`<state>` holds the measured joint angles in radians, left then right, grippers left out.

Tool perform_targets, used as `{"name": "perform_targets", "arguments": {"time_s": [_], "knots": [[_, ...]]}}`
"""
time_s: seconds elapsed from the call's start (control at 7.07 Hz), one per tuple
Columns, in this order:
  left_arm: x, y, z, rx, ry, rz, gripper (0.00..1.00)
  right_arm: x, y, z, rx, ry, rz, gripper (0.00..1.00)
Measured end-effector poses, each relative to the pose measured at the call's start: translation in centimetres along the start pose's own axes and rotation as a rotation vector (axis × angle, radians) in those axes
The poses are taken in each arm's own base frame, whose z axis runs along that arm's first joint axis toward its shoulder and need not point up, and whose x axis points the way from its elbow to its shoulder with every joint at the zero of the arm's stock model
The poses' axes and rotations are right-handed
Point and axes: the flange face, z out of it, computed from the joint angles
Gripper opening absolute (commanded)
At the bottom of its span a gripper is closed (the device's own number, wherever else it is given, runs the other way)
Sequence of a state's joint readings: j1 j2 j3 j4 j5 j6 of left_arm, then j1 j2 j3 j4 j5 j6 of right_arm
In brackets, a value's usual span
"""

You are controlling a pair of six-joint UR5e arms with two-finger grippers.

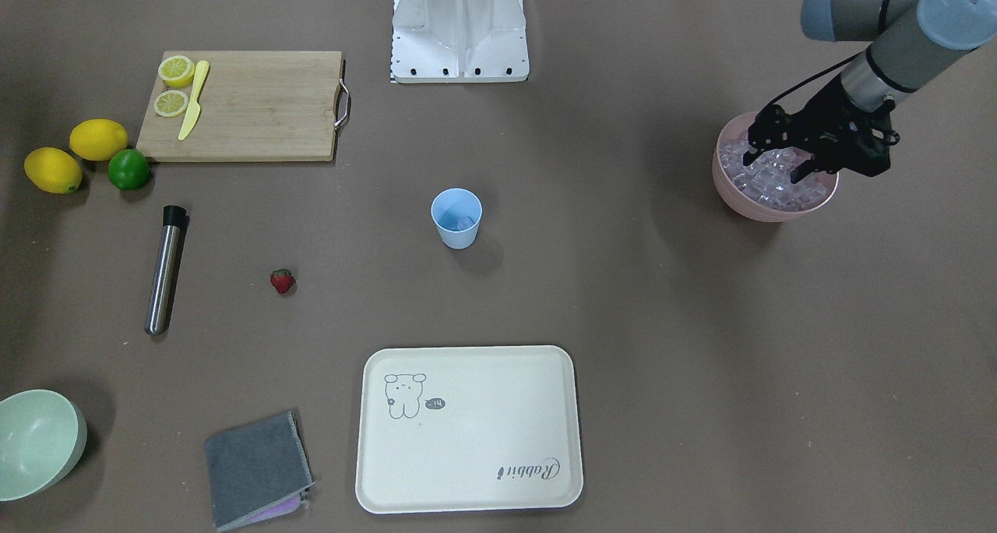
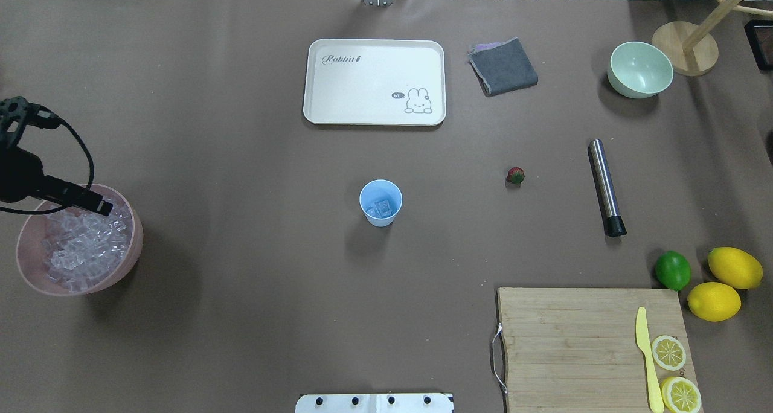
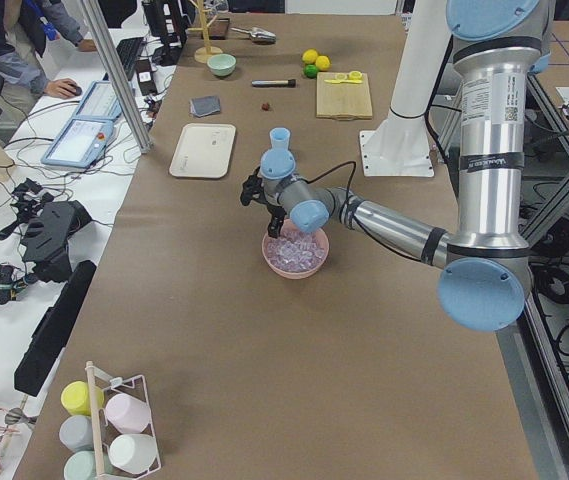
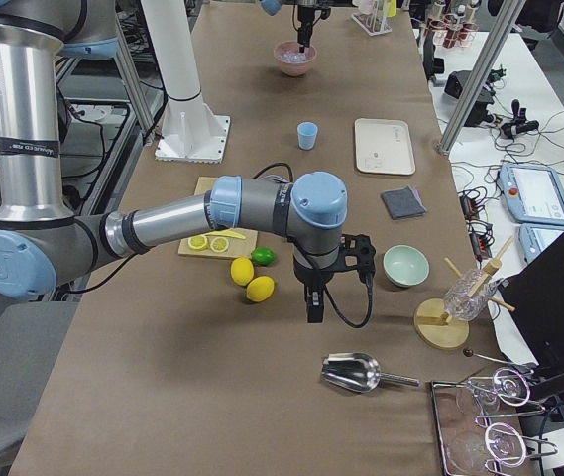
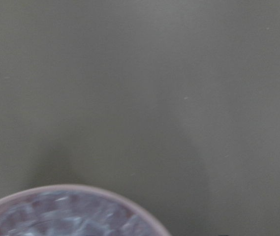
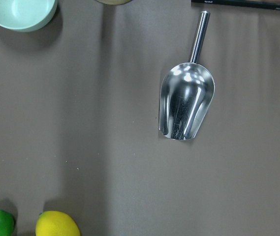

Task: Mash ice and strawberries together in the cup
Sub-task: 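Move the left gripper back down into the pink ice bowl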

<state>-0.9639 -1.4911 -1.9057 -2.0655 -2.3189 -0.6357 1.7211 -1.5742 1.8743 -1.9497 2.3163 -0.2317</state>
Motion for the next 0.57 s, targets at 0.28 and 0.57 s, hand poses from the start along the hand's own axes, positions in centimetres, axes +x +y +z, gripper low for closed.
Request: {"name": "perform_targets", "arguments": {"time_s": [0.28, 0.57], "knots": [[-3.5, 2.7, -0.3, -0.004, -0.019, 0.001, 0.84, -0.1, -0.2, -0.2, 0.003, 0.001, -0.003, 1.00], [-5.4, 4.3, 0.1, -0.003, -0.025, -0.012, 0.81, -0.2, -0.4, -0.3, 0.005, 0.001, -0.005, 1.00]]}}
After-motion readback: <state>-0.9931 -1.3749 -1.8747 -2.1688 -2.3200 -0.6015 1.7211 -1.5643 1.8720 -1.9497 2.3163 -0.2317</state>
